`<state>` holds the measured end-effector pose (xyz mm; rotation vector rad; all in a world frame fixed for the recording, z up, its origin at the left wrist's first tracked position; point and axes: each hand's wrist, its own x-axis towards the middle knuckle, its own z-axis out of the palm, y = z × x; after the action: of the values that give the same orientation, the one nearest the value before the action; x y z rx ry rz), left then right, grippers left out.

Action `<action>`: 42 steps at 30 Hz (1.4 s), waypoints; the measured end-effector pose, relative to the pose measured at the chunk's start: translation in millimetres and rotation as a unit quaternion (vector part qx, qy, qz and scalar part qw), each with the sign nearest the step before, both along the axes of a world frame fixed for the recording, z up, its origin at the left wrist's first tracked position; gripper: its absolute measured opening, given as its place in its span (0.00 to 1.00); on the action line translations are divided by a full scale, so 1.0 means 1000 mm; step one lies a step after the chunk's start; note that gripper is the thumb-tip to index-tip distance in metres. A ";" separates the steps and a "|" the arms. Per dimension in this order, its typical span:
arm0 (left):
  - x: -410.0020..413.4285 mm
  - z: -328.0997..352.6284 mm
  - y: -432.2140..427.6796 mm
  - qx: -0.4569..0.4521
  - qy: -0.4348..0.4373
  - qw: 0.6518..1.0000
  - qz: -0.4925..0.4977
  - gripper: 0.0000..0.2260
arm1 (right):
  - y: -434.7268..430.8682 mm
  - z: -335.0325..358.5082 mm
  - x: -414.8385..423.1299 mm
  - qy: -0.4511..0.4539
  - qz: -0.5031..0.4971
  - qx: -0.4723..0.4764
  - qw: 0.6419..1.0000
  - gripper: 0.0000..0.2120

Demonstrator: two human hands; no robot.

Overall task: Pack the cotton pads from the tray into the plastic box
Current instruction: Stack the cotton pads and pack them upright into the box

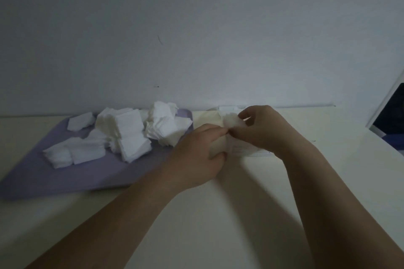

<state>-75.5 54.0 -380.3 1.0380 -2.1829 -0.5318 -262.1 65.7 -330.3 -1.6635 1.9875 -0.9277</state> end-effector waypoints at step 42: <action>0.003 -0.010 0.018 -0.003 -0.002 1.000 0.016 0.28 | -0.016 -0.006 0.002 0.095 -0.066 0.033 0.993 0.09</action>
<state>-72.1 71.6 -390.0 1.0699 -2.1674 -0.5081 -259.7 50.1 -335.9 -1.6545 2.2524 -0.7628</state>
